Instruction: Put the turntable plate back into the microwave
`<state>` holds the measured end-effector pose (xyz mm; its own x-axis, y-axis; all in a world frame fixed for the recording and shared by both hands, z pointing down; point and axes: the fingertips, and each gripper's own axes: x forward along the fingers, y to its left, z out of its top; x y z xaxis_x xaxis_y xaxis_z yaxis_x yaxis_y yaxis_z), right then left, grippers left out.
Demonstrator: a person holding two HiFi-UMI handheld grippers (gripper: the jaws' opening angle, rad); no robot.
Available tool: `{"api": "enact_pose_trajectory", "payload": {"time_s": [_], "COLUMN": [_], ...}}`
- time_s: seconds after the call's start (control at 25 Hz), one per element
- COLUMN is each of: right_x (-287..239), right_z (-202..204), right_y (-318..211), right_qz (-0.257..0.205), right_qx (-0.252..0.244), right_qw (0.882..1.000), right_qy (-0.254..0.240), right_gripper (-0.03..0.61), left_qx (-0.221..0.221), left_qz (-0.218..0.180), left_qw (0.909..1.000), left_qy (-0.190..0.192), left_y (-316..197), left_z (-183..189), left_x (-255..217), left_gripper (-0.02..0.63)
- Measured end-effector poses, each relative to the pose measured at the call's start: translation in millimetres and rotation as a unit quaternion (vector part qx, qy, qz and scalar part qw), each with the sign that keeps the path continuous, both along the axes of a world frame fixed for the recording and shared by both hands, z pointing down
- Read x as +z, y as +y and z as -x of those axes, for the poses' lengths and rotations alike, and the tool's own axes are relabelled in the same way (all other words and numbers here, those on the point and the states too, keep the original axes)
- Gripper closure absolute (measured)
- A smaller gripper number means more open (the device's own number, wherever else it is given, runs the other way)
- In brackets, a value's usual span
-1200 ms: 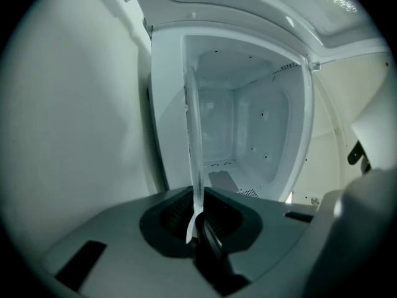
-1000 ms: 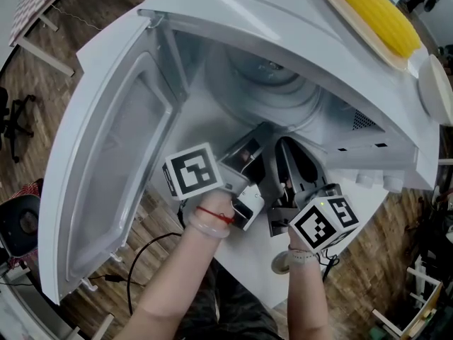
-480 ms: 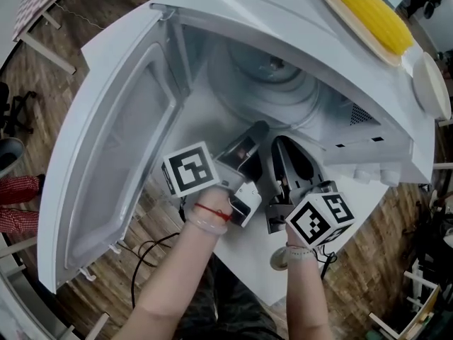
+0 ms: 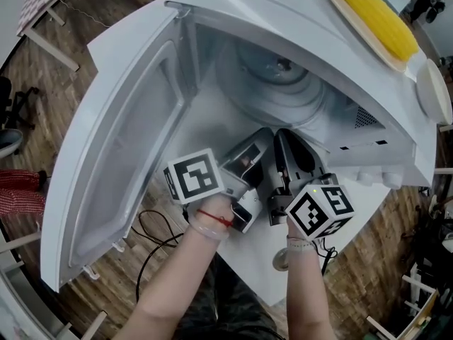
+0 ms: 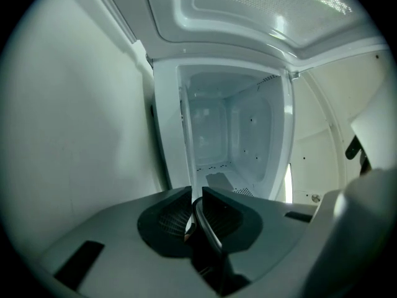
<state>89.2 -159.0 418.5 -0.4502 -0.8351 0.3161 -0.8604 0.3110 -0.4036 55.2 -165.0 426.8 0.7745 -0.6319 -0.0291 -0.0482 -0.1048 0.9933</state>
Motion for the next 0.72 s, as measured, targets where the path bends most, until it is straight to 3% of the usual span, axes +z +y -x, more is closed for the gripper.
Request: {"api": "enact_pose_trajectory", "payload": {"time_s": [0.36, 0.72], "right_x": [0.2, 0.3], "right_z": [-0.1, -2.8], "right_y": [-0.9, 12.2], "right_qz": [-0.003, 0.002], "right_qx": [0.005, 0.008], "right_qw": [1.0, 1.0], "right_qy": [0.006, -0.001], "right_gripper": [0.551, 0.551], "left_qx": [-0.006, -0.009], "left_qz": [-0.006, -0.066], "left_qw": [0.9999, 0.9934], "left_qy": [-0.006, -0.093], "left_y": [-0.8, 5.7], "left_z": [4.8, 5.0], "left_x": [-2.0, -11.8], "left_gripper": [0.568, 0.569]}}
